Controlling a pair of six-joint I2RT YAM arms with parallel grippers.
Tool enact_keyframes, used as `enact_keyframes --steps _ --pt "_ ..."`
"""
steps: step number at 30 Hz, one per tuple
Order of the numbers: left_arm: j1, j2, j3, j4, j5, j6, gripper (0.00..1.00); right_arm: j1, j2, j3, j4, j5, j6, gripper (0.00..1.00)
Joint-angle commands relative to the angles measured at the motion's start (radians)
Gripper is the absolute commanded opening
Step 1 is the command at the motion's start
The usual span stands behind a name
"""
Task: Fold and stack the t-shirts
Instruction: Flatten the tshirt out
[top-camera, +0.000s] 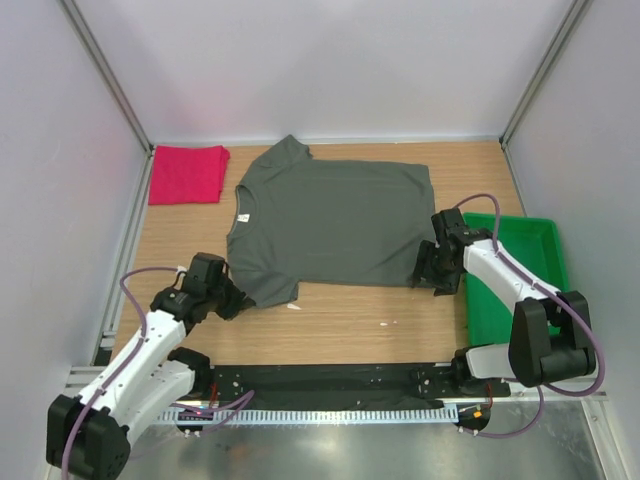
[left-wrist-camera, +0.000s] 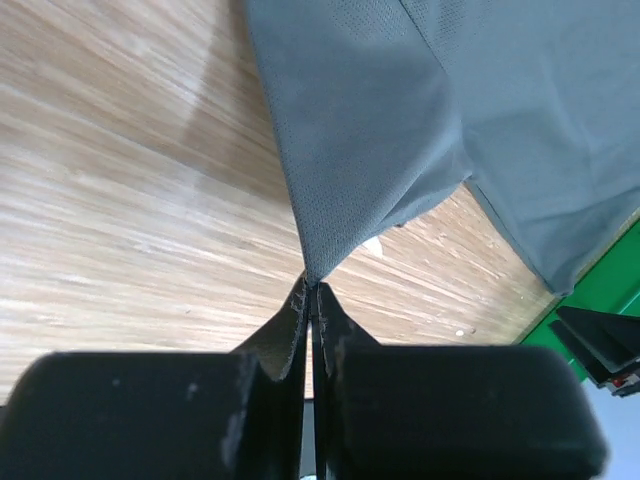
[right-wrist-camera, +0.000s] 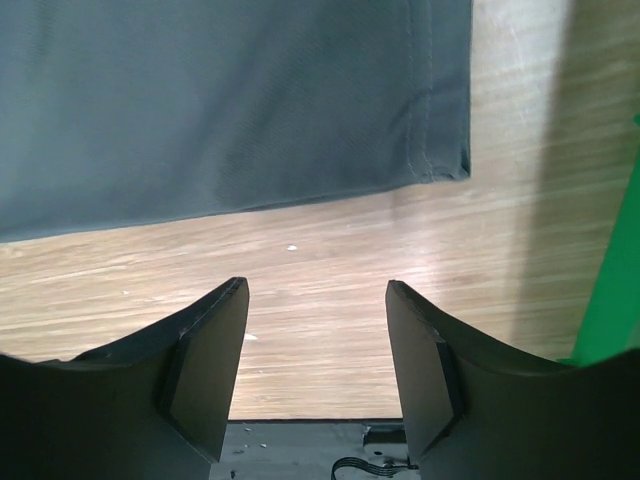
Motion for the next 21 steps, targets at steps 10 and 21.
enact_keyframes --steps 10,21 --pt "-0.003 -0.069 0.021 -0.156 -0.039 0.020 0.00 -0.134 -0.103 -0.103 0.102 0.088 0.138 0.57" --pt "-0.003 -0.052 0.007 -0.131 -0.011 0.040 0.00 -0.160 -0.048 -0.148 0.222 0.096 0.189 0.56"
